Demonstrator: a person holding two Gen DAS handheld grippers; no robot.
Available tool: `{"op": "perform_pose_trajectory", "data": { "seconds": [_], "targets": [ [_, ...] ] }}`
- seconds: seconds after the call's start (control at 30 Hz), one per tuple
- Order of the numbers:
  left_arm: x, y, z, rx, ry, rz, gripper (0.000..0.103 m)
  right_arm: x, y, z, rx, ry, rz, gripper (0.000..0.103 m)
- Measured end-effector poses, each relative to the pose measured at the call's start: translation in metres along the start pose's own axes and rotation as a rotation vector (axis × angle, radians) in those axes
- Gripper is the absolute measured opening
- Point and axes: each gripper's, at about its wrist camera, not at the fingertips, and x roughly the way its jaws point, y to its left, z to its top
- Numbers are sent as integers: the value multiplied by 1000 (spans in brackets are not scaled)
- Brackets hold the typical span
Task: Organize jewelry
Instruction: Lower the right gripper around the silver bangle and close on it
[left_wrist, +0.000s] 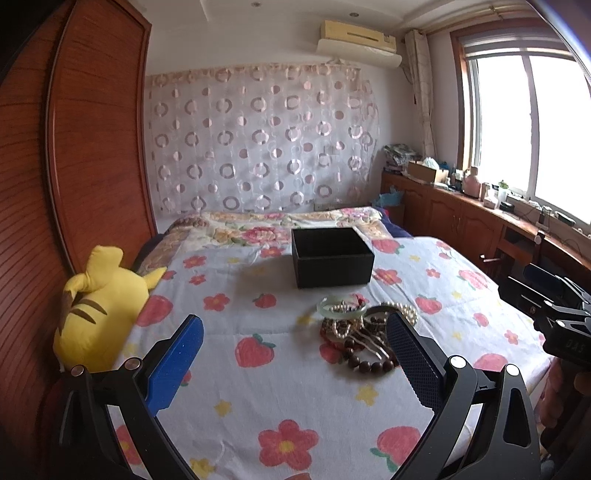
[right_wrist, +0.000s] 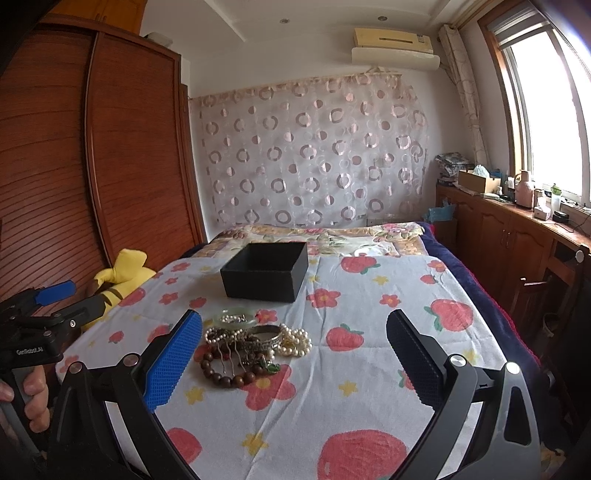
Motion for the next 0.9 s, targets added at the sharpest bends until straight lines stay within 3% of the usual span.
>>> {"op": "perform_pose_trajectory", "data": {
  "seconds": [0.13, 0.3, 0.9],
  "targets": [
    [27, 8, -17, -9, 43, -11, 96, 10, -6, -6, -10, 26, 5, 101],
    [47, 13, -28, -24, 88, -31, 96, 24, -8, -14, -34, 70, 40, 92],
    [99, 29, -50, -15, 225, -94, 96, 126, 21, -19, -203, 379, 261, 69]
  ]
}}
